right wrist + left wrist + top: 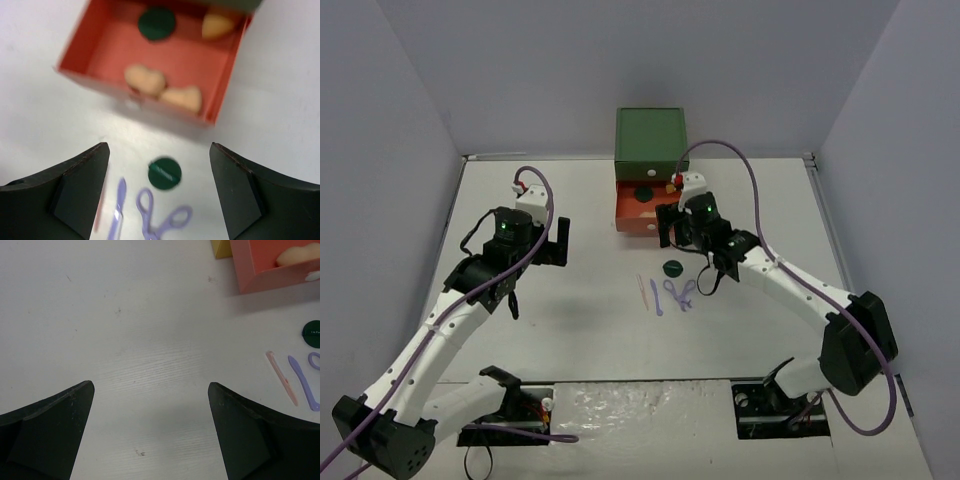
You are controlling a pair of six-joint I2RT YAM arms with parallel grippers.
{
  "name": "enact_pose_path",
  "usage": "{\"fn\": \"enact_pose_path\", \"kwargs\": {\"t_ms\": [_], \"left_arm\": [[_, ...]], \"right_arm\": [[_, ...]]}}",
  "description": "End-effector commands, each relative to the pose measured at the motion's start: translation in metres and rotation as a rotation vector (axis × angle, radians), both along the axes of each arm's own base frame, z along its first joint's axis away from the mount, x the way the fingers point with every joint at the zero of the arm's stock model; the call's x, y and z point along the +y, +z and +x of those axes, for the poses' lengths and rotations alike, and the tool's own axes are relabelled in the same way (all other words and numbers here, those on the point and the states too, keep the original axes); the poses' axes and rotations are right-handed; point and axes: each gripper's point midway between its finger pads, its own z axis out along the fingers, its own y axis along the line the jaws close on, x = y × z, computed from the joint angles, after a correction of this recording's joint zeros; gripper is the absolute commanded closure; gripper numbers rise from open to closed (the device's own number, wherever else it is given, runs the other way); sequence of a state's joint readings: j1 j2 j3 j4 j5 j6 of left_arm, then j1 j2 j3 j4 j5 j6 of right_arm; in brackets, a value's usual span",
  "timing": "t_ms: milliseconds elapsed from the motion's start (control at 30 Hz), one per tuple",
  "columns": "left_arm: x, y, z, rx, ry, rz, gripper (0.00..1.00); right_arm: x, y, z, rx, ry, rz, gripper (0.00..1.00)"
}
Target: Organize the makeup
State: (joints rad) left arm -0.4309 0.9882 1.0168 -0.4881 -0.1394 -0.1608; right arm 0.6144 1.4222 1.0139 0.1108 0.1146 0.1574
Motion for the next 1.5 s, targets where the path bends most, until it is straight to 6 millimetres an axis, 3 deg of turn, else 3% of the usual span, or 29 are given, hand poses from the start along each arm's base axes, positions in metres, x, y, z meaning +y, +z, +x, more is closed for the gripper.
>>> {"fn": "enact_pose_path", "kwargs": {"t_ms": [0, 133, 300, 700, 933, 1033, 1133, 1233, 1333, 1467], "left_arm": [[-0.001, 0.021, 0.01, -0.072, 0.02, -0.032, 0.03], [0.001, 0.021, 0.01, -0.074, 0.029, -0.028, 0.03], [0.0, 0.019, 0.011, -0.066, 0.027, -0.025, 0.03], [0.002, 0.018, 0.011, -0.064, 0.033, -0.018, 0.03], [0.001, 0.016, 0.012, -0.057, 0.031, -0.015, 0.03], [0.002, 0.016, 0.012, -0.056, 0.032, -0.015, 0.03], [0.002, 0.016, 0.012, -0.058, 0.033, -0.014, 0.03], [0.002, 0.016, 0.011, -0.059, 0.032, -0.015, 0.03], [0.001, 0.016, 0.012, -0.058, 0.032, -0.016, 0.03], [0.001, 0.016, 0.012, -0.057, 0.03, -0.017, 0.03]], "right_arm": [[-0.004, -0.024, -0.012, -0.008, -0.002, 0.05, 0.23], [-0.008, -0.056, -0.021, 0.014, -0.014, 0.072, 0.26], [-0.005, -0.089, -0.019, 0.063, -0.013, 0.046, 0.27], [0.006, -0.126, -0.005, 0.099, 0.001, 0.014, 0.35], [0.002, -0.15, -0.013, 0.171, -0.009, -0.025, 0.48], [-0.002, -0.158, -0.018, 0.196, -0.016, -0.048, 0.64], [-0.002, -0.15, -0.02, 0.178, -0.014, -0.054, 0.86], [-0.001, -0.132, -0.022, 0.157, 0.004, -0.067, 0.93], [0.008, -0.098, -0.021, 0.113, 0.034, -0.057, 0.95], [0.023, -0.025, -0.014, 0.001, 0.075, -0.009, 0.95]]}}
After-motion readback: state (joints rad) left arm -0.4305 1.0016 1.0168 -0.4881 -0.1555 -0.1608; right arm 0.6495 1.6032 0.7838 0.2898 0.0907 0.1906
